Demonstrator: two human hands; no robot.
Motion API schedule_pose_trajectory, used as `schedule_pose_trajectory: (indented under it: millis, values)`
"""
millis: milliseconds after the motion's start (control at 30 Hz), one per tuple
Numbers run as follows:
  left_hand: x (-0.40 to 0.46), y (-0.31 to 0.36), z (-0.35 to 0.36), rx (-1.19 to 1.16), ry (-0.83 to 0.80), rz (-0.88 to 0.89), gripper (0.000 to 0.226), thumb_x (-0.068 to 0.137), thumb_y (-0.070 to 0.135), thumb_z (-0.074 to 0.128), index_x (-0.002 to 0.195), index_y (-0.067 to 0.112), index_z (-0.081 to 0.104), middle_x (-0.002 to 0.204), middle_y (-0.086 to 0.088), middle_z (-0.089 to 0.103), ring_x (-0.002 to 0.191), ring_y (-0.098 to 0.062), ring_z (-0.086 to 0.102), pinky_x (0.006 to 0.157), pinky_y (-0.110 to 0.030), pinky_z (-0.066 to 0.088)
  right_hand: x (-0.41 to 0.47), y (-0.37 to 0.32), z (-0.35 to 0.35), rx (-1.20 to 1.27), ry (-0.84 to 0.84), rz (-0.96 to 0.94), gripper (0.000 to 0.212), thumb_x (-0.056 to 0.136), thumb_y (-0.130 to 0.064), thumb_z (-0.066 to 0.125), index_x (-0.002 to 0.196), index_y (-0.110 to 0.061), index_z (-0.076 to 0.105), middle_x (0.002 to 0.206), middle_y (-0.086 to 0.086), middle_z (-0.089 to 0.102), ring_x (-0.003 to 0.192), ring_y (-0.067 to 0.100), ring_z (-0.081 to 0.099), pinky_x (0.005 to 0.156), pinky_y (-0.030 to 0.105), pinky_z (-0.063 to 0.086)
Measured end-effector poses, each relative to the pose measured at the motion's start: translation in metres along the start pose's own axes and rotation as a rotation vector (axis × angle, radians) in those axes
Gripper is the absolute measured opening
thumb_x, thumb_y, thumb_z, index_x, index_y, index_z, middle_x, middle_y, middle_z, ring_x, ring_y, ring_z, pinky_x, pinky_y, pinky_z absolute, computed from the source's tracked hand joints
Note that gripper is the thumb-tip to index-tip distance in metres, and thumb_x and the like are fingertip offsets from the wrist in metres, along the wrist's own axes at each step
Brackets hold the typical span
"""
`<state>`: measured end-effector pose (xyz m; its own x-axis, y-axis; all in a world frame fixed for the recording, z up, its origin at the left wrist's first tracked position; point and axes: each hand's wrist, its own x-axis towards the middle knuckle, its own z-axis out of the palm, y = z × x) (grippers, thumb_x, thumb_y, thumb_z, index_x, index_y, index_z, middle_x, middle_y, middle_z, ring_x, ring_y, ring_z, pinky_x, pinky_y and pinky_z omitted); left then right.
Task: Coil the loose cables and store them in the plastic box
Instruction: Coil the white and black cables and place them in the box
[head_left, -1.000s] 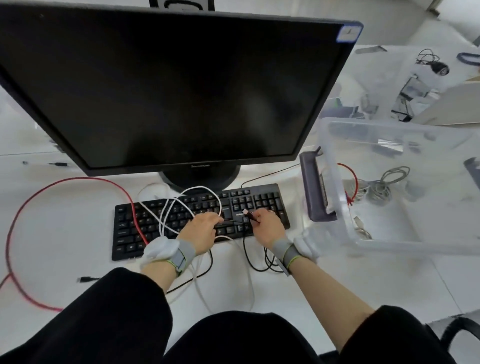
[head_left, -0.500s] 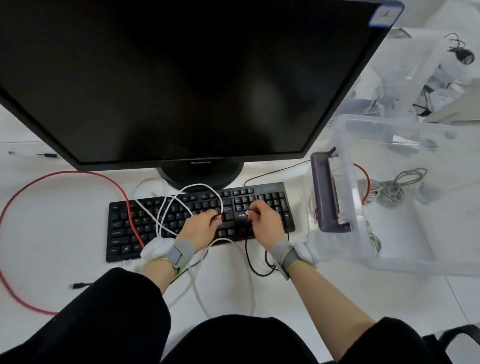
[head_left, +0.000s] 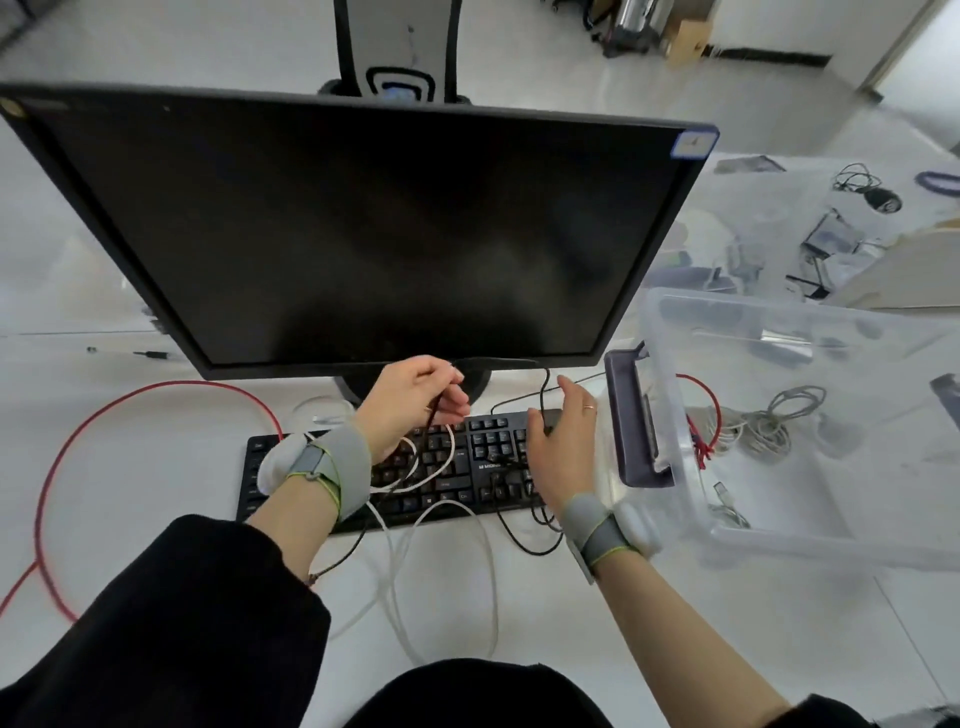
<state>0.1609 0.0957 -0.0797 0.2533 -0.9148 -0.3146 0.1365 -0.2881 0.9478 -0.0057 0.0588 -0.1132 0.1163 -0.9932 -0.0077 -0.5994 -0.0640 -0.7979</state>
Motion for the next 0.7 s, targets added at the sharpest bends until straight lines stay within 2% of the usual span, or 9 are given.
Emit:
schedule_pose_trajectory:
  millis: [67,133,200,267,367,433,567,633,700]
  values:
    - [-0.003,0.027,0.004,-0.109,-0.015,0.055,0.022,0.099,0.008,0.042,0.084,0.006,0.058,0.067,-0.007,0.061,0.064,-0.017,0.066,0.066,-0.027,0.059,-0.007,-0.006,0.006,0.046,-0.039,-0.030,0.034,0.093,-0.012,0.052,0.127,-0.009,0.050,0.127,0.007,0.048,0.111,0.017,0.049,0.103,0.027,0.038]
    - [-0.007,0.051,0.009,-0.160,-0.040,0.097,0.020,0.099,0.008,0.043,0.086,0.005,0.058,0.066,-0.005,0.060,0.066,-0.017,0.066,0.069,-0.029,0.060,-0.012,-0.013,0.015,0.061,-0.279,-0.044,0.032,0.091,-0.015,0.057,0.123,-0.011,0.055,0.111,0.005,0.056,0.091,0.016,0.055,0.093,0.029,0.045]
    - [-0.010,0.070,0.014,-0.179,-0.069,0.133,0.018,0.099,0.008,0.044,0.089,0.004,0.059,0.067,-0.005,0.060,0.067,-0.016,0.066,0.070,-0.031,0.060,-0.017,-0.022,0.024,0.103,-0.550,-0.034,0.043,0.089,-0.019,0.062,0.130,-0.016,0.051,0.102,-0.001,0.055,0.083,0.015,0.054,0.080,0.024,0.047]
    - [-0.013,0.082,0.018,-0.172,-0.100,0.167,0.018,0.098,0.008,0.045,0.091,0.003,0.060,0.068,-0.006,0.060,0.069,-0.017,0.066,0.071,-0.031,0.059,-0.019,-0.032,0.031,0.163,-0.640,-0.036,0.042,0.089,-0.021,0.062,0.130,-0.019,0.051,0.088,-0.005,0.055,0.072,0.011,0.052,0.067,0.017,0.043]
    - [-0.016,0.085,0.017,-0.052,-0.110,0.207,0.019,0.099,0.012,0.045,0.096,0.007,0.064,0.077,-0.006,0.065,0.079,-0.017,0.066,0.079,-0.032,0.057,-0.015,-0.043,0.030,0.203,-0.631,-0.061,0.021,0.093,-0.016,0.056,0.109,-0.006,0.065,0.073,-0.002,0.056,0.056,0.006,0.048,0.055,0.010,0.040]
    - [-0.016,0.078,0.012,0.060,-0.076,0.206,0.023,0.100,0.018,0.043,0.105,0.013,0.064,0.090,-0.004,0.069,0.091,-0.015,0.066,0.086,-0.030,0.054,-0.014,-0.046,0.023,0.231,-0.645,-0.061,0.021,0.095,-0.011,0.052,0.099,0.002,0.066,0.069,0.000,0.057,0.053,0.007,0.048,0.050,0.009,0.038]
    - [-0.013,0.047,-0.004,0.215,0.004,0.066,0.036,0.103,0.022,0.032,0.132,0.009,0.051,0.107,-0.003,0.065,0.099,-0.017,0.061,0.090,-0.029,0.047,-0.008,-0.050,-0.001,0.470,-0.553,0.025,0.018,0.095,-0.006,0.048,0.088,-0.001,0.064,0.066,0.002,0.058,0.046,0.003,0.049,0.043,0.010,0.033]
    - [-0.017,0.031,-0.007,0.287,-0.122,-0.062,0.035,0.103,0.026,0.032,0.132,0.015,0.047,0.114,-0.001,0.061,0.106,-0.015,0.057,0.093,-0.031,0.044,0.002,-0.051,-0.012,0.630,-0.462,0.114,0.020,0.095,-0.005,0.048,0.082,-0.006,0.063,0.066,0.003,0.059,0.044,0.001,0.048,0.045,0.012,0.031]
    - [-0.024,0.021,-0.003,0.342,-0.309,-0.141,0.026,0.101,0.032,0.035,0.123,0.027,0.047,0.117,0.005,0.058,0.112,-0.010,0.052,0.100,-0.032,0.037,0.010,-0.054,-0.019,0.740,-0.413,0.194,0.023,0.096,-0.007,0.046,0.081,-0.010,0.063,0.068,0.001,0.060,0.047,0.003,0.049,0.052,0.016,0.033]
